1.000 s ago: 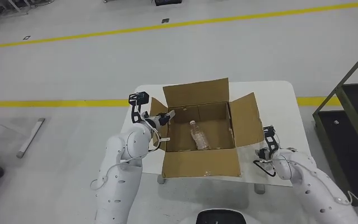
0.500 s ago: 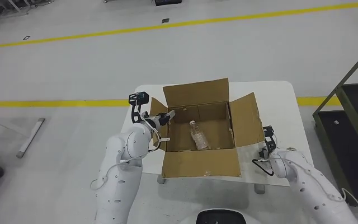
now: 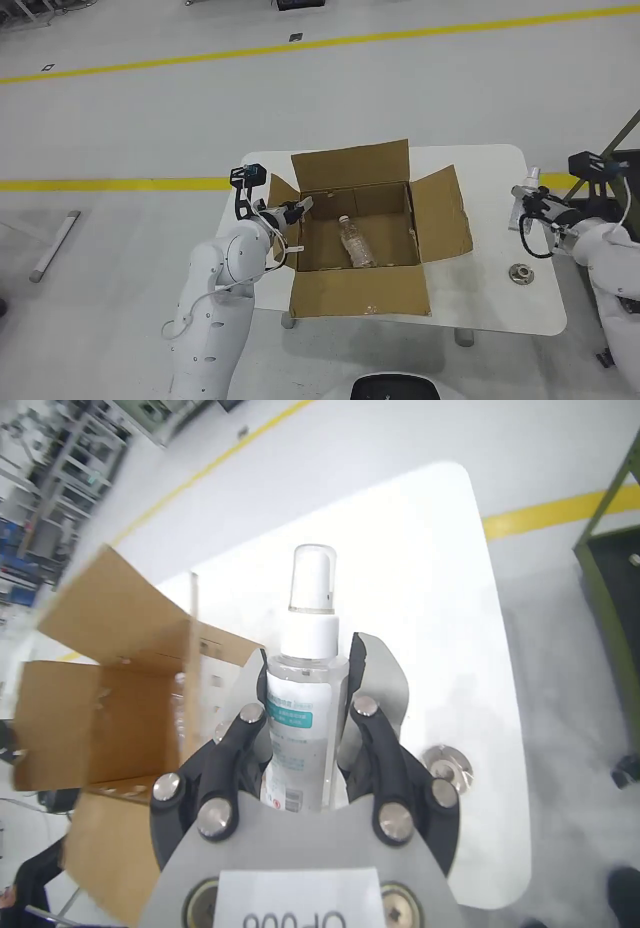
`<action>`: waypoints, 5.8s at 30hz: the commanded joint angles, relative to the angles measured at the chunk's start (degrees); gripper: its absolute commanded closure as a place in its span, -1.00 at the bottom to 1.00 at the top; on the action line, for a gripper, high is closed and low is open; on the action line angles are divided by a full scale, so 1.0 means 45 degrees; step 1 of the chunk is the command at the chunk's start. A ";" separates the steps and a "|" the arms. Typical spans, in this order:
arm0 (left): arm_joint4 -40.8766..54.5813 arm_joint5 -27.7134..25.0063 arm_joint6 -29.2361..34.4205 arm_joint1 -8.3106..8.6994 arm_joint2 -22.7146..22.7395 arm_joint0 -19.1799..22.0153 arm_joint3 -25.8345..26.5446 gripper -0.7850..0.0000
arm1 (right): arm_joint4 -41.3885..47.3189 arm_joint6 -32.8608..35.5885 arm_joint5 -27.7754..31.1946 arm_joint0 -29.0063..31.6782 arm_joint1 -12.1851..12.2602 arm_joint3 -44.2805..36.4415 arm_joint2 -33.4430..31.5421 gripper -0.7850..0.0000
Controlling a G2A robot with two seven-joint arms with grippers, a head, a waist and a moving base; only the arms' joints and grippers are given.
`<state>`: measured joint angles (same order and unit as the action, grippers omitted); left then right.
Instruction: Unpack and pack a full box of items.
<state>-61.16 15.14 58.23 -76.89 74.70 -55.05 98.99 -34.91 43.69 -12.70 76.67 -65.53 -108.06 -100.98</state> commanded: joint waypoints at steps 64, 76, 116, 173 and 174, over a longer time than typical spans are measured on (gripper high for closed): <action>-0.0725 0.0405 -0.1673 0.0237 0.1487 -0.1662 0.1780 -1.00 | -0.2277 -0.3548 0.0141 -0.9592 -0.5015 1.5195 1.4763 1.00; -0.0725 0.0405 -0.1673 0.0237 0.1487 -0.1662 0.1780 -1.00 | -0.0964 -0.3564 0.1960 -1.0872 -0.6499 1.7859 1.5111 1.00; -0.0725 0.0405 -0.1673 0.0237 0.1487 -0.1662 0.1780 -1.00 | -0.2026 -0.4270 0.2186 -1.1432 -0.7970 2.0212 1.5036 0.01; -0.0725 0.0405 -0.1673 0.0237 0.1487 -0.1662 0.1780 -1.00 | -1.2344 0.4763 0.6257 0.1470 -0.1719 0.0231 0.0547 1.00; -0.0725 0.0405 -0.1673 0.0237 0.1487 -0.1662 0.1780 -1.00 | -1.2344 0.4763 0.6257 0.1470 -0.1719 0.0231 0.0547 1.00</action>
<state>-64.42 16.96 50.70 -75.82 81.40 -62.53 107.00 -90.46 65.19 15.61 83.28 -73.27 -106.45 -98.43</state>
